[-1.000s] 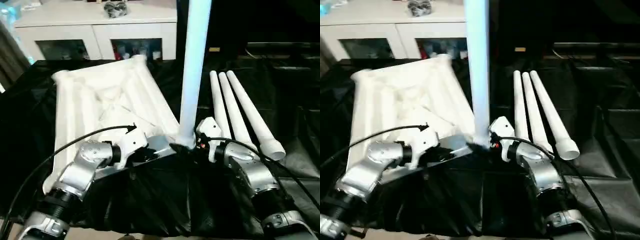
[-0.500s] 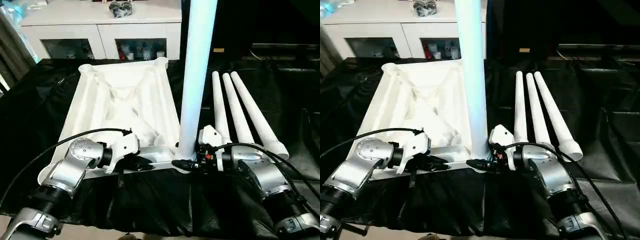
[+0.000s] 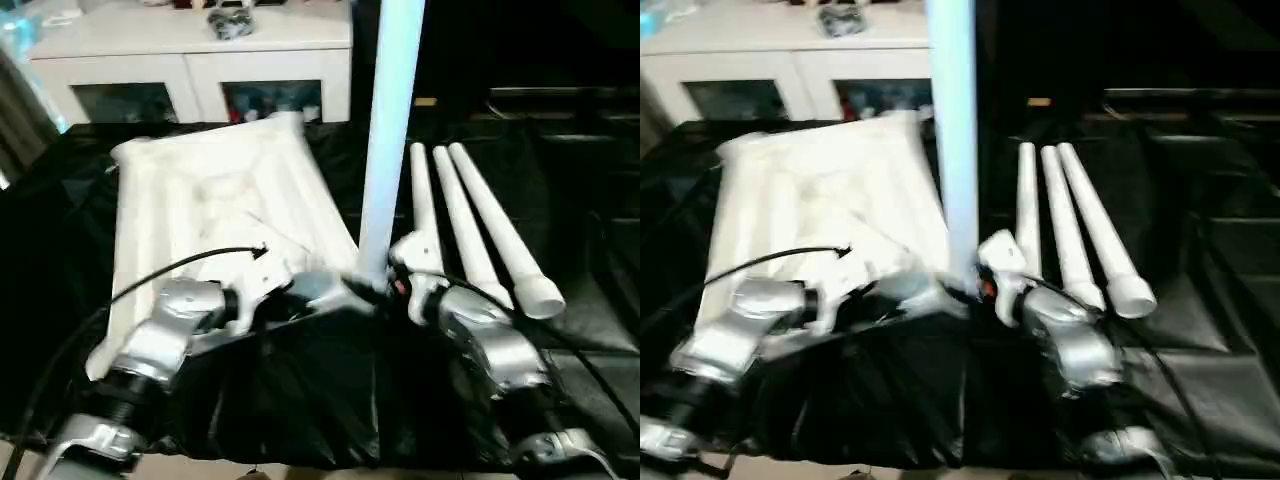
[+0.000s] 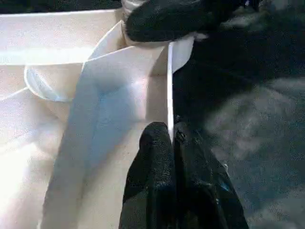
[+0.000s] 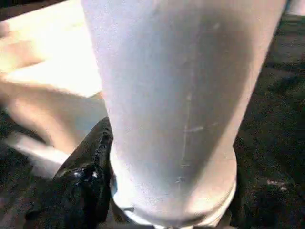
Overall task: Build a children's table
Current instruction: Rotate leg to tighten
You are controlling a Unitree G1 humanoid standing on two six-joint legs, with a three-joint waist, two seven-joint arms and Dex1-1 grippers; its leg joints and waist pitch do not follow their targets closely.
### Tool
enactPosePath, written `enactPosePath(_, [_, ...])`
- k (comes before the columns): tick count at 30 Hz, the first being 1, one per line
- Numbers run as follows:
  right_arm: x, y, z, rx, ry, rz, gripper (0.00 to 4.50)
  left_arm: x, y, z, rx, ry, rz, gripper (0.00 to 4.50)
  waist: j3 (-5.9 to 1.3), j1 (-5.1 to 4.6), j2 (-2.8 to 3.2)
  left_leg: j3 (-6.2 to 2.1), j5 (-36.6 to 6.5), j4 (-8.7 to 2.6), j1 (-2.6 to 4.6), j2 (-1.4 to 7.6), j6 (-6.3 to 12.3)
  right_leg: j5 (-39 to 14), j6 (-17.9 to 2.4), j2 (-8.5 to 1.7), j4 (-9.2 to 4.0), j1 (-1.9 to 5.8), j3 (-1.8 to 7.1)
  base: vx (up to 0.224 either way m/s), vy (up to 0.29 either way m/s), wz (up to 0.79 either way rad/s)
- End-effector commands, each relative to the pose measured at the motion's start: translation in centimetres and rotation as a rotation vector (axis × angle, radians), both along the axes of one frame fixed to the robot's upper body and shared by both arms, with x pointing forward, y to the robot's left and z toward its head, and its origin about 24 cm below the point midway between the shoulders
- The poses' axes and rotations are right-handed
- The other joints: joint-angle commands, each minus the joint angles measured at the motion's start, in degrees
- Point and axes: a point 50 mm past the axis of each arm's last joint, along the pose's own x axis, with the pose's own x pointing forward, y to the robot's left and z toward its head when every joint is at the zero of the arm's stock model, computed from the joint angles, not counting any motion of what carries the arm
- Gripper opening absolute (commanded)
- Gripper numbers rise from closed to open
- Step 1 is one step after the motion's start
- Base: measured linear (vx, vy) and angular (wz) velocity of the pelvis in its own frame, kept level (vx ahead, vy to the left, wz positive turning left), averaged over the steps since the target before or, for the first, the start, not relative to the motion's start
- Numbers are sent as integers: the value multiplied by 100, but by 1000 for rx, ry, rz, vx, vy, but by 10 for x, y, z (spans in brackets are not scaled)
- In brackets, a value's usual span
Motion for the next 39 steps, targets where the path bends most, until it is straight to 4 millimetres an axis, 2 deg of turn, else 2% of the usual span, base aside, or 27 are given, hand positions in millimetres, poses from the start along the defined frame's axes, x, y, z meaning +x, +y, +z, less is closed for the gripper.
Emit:
enactPosePath(1, [-4,31,-14,8,77,-23,272,5,-25,18,-47,-112,40,0,-325,2,-44,-54,-1040,-431,12,182,124,-1395,-1088,-327,-459,292,284,0,0,0])
enactPosePath(3, [-1,40,-12,26,58,-45,272,2,-35,19,-63,-116,50,0,-329,-4,-38,-50,-1025,-419,7,170,166,-1306,-1098,-325,-464,299,281,0,0,0])
enactPosePath(4, [-1,43,-11,39,49,-50,272,1,-38,19,-68,-116,51,0,-331,-14,-72,-49,-975,-419,-17,173,183,-1210,-1111,-329,-451,312,283,0,0,0])
enactPosePath(5, [-1,44,-10,49,42,-48,328,-1,-41,19,-74,-116,43,0,-341,2,-52,-50,-896,-411,-12,175,235,-1070,-1135,-326,-441,311,276,0,0,0])
enactPosePath(7, [0,45,-10,61,40,-57,328,-3,-45,19,-85,-108,34,0,-357,4,-46,-44,-750,-386,-14,166,321,-752,-1213,-316,-404,316,279,0,0,0])
enactPosePath(8, [1,46,-9,72,43,-52,344,-4,-45,19,-81,-109,27,0,-355,-1,-48,-43,-691,-385,-22,158,378,-618,-1248,-304,-393,321,273,0,0,0])
enactPosePath(9, [1,44,-8,72,39,-46,351,-5,-44,18,-76,-108,14,0,-356,5,-83,-40,-658,-379,-20,160,425,-571,-1273,-310,-384,329,275,0,0,0])
enactPosePath(13, [3,36,-5,46,0,-21,388,-8,-39,18,-55,-101,-33,0,-337,-6,-69,-31,-819,-386,-16,157,436,-806,-1257,-317,-417,320,275,0,0,0])
enactPosePath(16, [0,27,-1,44,-29,68,388,-11,-32,18,-44,-86,-83,0,-345,-10,-57,-35,-825,-381,-8,166,436,-759,-1263,-311,-405,324,278,0,0,0])
enactPosePath(19, [-5,21,1,23,-50,173,388,-12,-26,17,-26,-77,-119,0,-358,27,-61,-32,-707,-357,-6,168,525,-470,-1314,-301,-368,332,277,0,0,0])
enactPosePath(20, [-10,15,2,-3,-60,245,388,-12,-20,17,-13,-70,-144,0,-356,38,-23,-28,-696,-357,3,170,557,-423,-1363,-303,-365,312,280,0,0,0])
enactPosePath(21, [-14,9,3,-23,-59,322,388,-12,-14,17,-6,-62,-171,0,-355,63,-47,-26,-725,-352,6,167,591,-425,-1343,-287,-374,323,270,0,0,0])
enactPosePath(26, [-22,2,6,-19,-48,435,388,-10,-6,18,7,-50,-190,0,-340,105,-55,-22,-874,-365,11,187,567,-629,-1364,-302,-388,314,280,0,0,0])
enactPosePath(30, [-38,-8,8,-52,3,632,388,-6,3,20,26,-30,-241,0,-346,188,-65,-22,-861,-358,25,191,571,-736,-1295,-290,-389,314,282,0,0,0])
enactPosePath(31, [-41,-10,8,-52,18,661,388,-5,5,20,30,-28,-253,0,-342,197,-72,-18,-847,-356,9,188,569,-729,-1303,-296,-383,313,284,0,0,0])
enactPosePath(32, [-42,-10,9,-51,28,679,364,-4,7,20,33,-26,-262,0,-348,217,-72,-17,-835,-350,15,189,576,-750,-1283,-305,-387,313,288,0,0,0])
enactPosePath(33, [-44,-11,9,-48,41,697,356,-3,8,20,38,-20,-270,0,-343,209,-73,-24,-836,-358,-5,188,569,-795,-1282,-306,-389,319,280,0,0,0])
enactPosePath(35, [-46,-12,9,-49,61,727,351,-2,12,19,47,-5,-287,0,-349,220,-70,-27,-837,-359,14,191,537,-847,-1271,-306,-397,309,283,0,0,0])
enactPosePath(39, [-48,-12,9,-52,78,743,317,-1,16,18,62,6,-299,0,-345,214,-62,-29,-874,-365,6,191,499,-875,-1294,-312,-400,312,277,0,0,0])
